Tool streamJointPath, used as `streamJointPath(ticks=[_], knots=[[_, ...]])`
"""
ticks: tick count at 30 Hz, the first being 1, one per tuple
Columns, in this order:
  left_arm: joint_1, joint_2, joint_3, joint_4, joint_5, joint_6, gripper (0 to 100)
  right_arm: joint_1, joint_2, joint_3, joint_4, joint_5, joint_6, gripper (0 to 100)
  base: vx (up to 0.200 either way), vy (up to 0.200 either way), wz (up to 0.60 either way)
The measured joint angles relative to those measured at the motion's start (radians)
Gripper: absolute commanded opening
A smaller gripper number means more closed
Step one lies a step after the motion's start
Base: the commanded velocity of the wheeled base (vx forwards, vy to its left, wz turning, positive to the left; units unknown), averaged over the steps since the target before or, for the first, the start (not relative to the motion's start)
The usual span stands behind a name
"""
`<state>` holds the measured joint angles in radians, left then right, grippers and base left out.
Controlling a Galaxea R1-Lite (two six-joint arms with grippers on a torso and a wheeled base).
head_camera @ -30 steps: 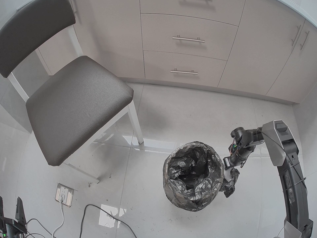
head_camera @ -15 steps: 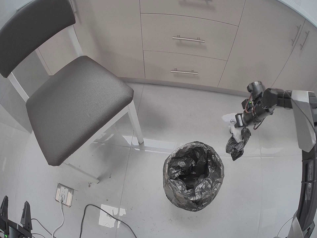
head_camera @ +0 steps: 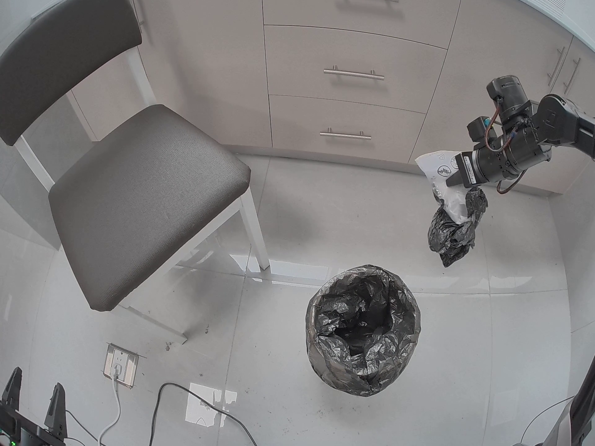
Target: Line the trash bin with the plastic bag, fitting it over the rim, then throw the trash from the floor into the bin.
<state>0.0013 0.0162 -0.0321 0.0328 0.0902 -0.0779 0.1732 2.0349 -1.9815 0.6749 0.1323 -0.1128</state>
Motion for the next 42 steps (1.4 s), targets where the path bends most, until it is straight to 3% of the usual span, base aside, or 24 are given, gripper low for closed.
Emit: streamJointPath(ticks=[11,19,30,42], knots=[[-0.001,0.001,0.0,0.002,-0.024,0.01,100,0.163,-0.076,0.095,0.003,-0.086,0.003,0,0.0,0.0,0.0],[-0.003,0.0,0.013,-0.018,-0.071,0.071,100,0.182,-0.084,0.121,-0.008,-0.085,0.003,0,0.0,0.0,0.0],[-0.001,0.0,0.015,-0.031,-0.07,0.039,100,0.206,-0.085,0.163,-0.022,-0.079,0.002,0,0.0,0.0,0.0],[-0.001,0.0,0.015,-0.031,-0.069,0.036,100,0.218,-0.034,0.306,-0.291,-0.077,0.0,0,0.0,0.0,0.0]])
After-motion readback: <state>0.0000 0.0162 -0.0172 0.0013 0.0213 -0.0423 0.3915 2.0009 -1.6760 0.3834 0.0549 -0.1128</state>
